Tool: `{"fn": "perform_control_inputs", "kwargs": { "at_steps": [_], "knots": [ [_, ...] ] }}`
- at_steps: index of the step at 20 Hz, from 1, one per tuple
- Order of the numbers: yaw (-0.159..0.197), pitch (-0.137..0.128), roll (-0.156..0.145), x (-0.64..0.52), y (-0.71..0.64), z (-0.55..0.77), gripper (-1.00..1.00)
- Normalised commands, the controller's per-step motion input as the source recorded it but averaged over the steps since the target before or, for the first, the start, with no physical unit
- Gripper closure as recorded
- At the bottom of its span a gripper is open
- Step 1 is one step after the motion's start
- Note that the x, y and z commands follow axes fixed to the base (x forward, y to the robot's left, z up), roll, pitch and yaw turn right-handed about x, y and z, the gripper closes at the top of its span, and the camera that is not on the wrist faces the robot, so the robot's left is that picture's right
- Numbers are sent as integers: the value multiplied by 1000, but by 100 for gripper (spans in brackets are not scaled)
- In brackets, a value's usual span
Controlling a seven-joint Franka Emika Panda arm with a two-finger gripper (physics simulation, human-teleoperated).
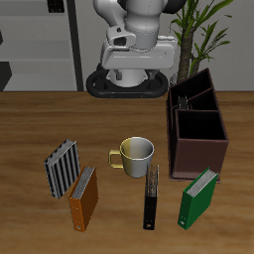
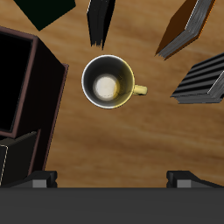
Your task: Place the yellow book into the left desk caddy's front compartment and place the orange book into the left desk caddy's left compartment and place the black book into the left desk caddy's back compartment
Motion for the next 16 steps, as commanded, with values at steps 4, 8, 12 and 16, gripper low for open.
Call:
{"fn": "perform_control_inputs", "kwargs": {
  "at_steps": [4,8,12,16],
  "knots": [
    [68,-20,-32,188,-312,47,-100],
    [25,-21,7,101,-139,129,-100],
    [-8,-24,-74,210,-391,234,-100],
    [59,-23,-99,270,-420,8,-100]
  ]
}}
